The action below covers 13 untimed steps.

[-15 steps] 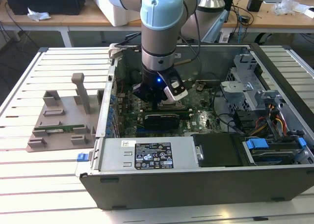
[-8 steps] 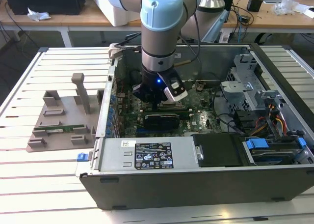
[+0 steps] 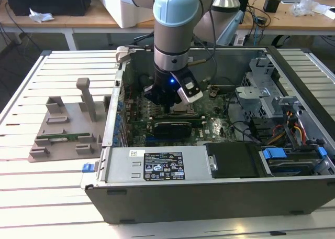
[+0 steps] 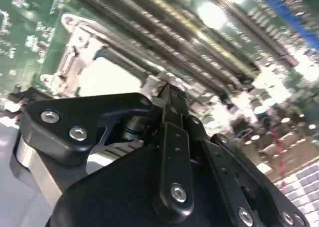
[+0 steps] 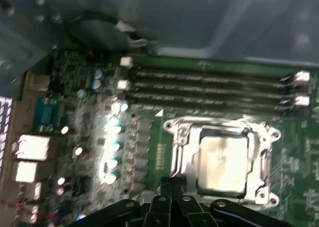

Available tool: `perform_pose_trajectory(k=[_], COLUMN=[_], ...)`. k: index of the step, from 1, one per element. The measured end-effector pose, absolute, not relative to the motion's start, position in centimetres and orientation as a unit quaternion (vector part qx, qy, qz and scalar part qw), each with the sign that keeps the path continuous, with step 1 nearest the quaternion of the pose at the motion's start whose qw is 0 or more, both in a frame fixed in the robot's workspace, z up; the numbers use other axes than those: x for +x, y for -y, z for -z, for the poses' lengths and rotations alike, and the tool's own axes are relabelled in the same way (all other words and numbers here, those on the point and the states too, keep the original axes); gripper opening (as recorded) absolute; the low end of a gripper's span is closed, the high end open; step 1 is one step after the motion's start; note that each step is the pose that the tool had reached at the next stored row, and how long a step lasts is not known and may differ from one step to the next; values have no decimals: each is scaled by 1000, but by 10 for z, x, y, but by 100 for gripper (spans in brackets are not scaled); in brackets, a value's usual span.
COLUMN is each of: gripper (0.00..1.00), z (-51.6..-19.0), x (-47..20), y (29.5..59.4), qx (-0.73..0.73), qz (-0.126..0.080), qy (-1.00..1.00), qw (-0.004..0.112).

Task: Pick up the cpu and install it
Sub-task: 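Install the second cpu locking lever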

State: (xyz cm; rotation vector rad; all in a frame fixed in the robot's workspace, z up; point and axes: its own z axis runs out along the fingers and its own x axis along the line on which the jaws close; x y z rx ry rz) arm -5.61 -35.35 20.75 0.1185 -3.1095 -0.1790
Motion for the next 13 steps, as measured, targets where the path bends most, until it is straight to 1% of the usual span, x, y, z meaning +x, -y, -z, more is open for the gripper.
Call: perform_pose_trajectory(k=[2, 5, 7, 8, 10, 13], gripper=[11, 11, 11, 11, 11, 11], z=[-207, -207, -208, -210, -218, -240], x=[-49, -28, -18, -17, -17, -17], y=[348, 336, 331, 327, 326, 324], qx=[38, 37, 37, 37, 37, 37], qz=[55, 39, 18, 11, 8, 6], qy=[998, 998, 999, 999, 999, 999], qw=[14, 18, 20, 20, 20, 20])
